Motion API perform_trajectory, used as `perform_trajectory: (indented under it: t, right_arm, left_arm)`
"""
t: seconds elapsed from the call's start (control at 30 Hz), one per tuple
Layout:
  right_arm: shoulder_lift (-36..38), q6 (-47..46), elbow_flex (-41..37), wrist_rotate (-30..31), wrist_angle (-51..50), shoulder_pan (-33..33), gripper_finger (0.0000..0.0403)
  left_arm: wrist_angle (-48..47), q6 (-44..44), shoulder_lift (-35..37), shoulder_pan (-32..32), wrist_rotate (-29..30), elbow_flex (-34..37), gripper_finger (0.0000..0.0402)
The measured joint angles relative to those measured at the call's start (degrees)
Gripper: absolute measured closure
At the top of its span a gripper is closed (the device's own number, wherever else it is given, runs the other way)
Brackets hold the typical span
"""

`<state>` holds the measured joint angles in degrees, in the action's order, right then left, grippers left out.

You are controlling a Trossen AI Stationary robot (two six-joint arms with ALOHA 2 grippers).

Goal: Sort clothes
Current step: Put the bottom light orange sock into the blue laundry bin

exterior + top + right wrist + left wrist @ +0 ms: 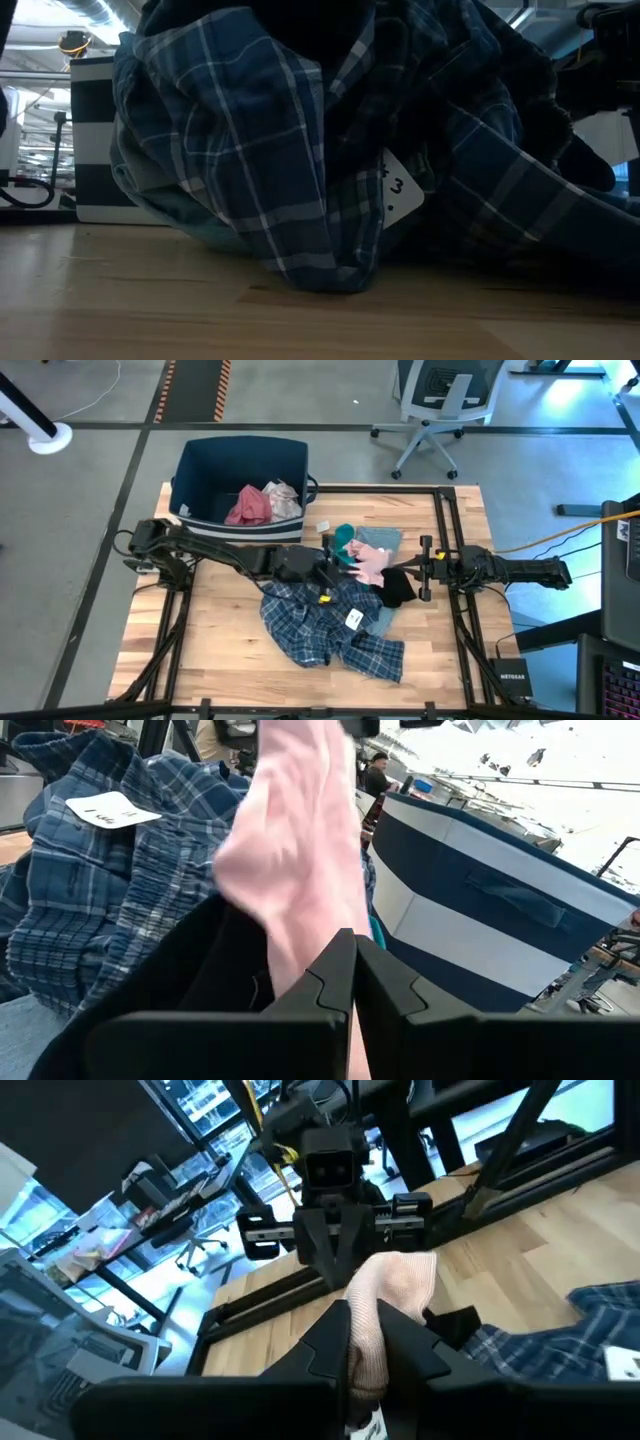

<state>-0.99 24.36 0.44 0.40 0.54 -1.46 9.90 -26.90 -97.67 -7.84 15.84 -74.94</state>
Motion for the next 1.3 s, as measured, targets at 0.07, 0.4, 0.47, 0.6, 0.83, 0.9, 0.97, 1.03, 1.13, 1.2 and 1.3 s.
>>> perform_trajectory:
  t: [0.07, 0.4, 0.47, 0.6, 0.83, 0.9, 0.97, 1.03, 1.13, 1.2, 1.3]
  right_arm:
    - [0.0, 0.0, 0.0, 0.0, 0.0, 0.0, 0.0386]
    - [0.0, 0.0, 0.0, 0.0, 0.0, 0.0, 0.0386]
    - [0.0, 0.0, 0.0, 0.0, 0.0, 0.0, 0.0386]
    - [0.0, 0.0, 0.0, 0.0, 0.0, 0.0, 0.0386]
    - [0.0, 0.0, 0.0, 0.0, 0.0, 0.0, 0.0386]
    - [0.0, 0.0, 0.0, 0.0, 0.0, 0.0, 0.0386]
    - [0.0, 0.0, 0.0, 0.0, 0.0, 0.0, 0.0386]
    - [0.0, 0.0, 0.0, 0.0, 0.0, 0.0, 0.0386]
    - [0.0, 0.0, 0.0, 0.0, 0.0, 0.0, 0.0386]
    - [0.0, 0.0, 0.0, 0.0, 0.0, 0.0, 0.0386]
    - [0.0, 0.0, 0.0, 0.0, 0.0, 0.0, 0.0386]
  left_arm:
    - [-2.5, 0.3, 1.7, 0.0, 0.0, 0.0, 0.0379]
    - [-5.7, 1.5, 11.9, 1.5, 1.0, 4.4, 0.038]
    - [-5.8, 1.7, 14.6, 2.6, 1.4, 5.8, 0.0382]
    - [-6.9, 3.0, 20.0, 4.9, 2.4, 8.3, 0.0382]
    - [-7.9, 1.1, 28.4, 8.7, 7.3, 11.2, 0.0377]
    - [-8.5, 0.6, 30.4, 9.9, 7.6, 12.0, 0.0377]
    - [-9.4, 0.2, 32.3, 11.2, 8.6, 12.0, 0.0377]
    - [-10.0, -0.5, 34.2, 12.4, 10.1, 12.0, 0.0377]
    - [-11.0, -0.7, 36.7, 14.4, 11.5, 12.0, 0.0376]
    - [-11.8, -0.8, 38.3, 15.9, 11.9, 12.0, 0.0376]
    - [-12.6, -1.7, 40.6, 18.3, 12.1, 12.0, 0.0376]
